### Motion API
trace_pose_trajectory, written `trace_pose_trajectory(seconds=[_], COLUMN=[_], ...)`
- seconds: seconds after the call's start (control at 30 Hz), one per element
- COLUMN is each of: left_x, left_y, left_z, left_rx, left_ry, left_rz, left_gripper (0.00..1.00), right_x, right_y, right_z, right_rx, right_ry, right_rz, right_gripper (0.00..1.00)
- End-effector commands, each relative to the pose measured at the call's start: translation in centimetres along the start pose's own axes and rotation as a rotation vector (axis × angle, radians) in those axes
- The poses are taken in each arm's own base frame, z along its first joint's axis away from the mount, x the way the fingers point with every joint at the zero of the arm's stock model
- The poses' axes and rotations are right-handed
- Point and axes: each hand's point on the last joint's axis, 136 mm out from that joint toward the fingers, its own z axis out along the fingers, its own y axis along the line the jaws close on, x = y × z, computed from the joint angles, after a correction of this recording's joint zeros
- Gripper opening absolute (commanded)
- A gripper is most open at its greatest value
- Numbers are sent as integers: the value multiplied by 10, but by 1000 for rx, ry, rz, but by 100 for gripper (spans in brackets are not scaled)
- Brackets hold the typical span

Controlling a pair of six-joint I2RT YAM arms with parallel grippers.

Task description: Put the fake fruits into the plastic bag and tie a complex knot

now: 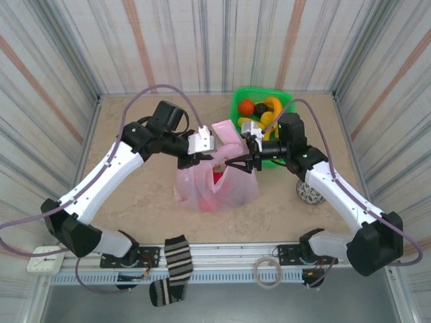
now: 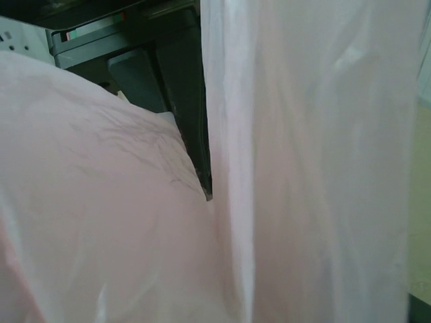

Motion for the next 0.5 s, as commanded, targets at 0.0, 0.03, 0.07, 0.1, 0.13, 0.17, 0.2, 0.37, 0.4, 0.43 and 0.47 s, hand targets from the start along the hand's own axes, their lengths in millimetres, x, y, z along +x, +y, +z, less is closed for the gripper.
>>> trace_pose_trajectory(seconds=[0.0,0.03,0.07,0.1,0.13,0.17,0.2,0.37,0.4,0.43,0.47], left_x=[-6,-6,-7,-6,-6,-6,-6,-6,-6,-7,-7], left_y=[1,1,1,1,1,1,2,4,4,5,5], left_z=[-3,-3,-3,-3,-3,-3,-2,0,1,1,1], left_rx=[2,0,-1,-1,-2,-2,-2,-2,-2,-3,-3], left_ry=[2,3,2,5,4,4,5,12,13,12,13], left_rz=[-8,-7,-5,-5,-6,-7,-7,-12,-12,-10,-12], left_gripper=[0,0,0,0,0,0,0,0,0,0,0], right_x=[-4,-5,-6,-8,-9,-10,-12,-16,-16,-16,-16], right_y=[0,0,0,0,0,0,0,1,1,1,1], right_z=[-3,-3,-2,-2,-2,-2,-1,1,2,2,2], right_rx=[9,8,5,4,2,-3,-3,-14,-16,-17,-14], right_ry=[-21,-25,-31,-37,-42,-45,-50,-63,-63,-64,-64], right_rz=[7,5,4,2,4,3,1,0,2,1,1], right_gripper=[71,70,70,69,68,66,64,52,50,46,43])
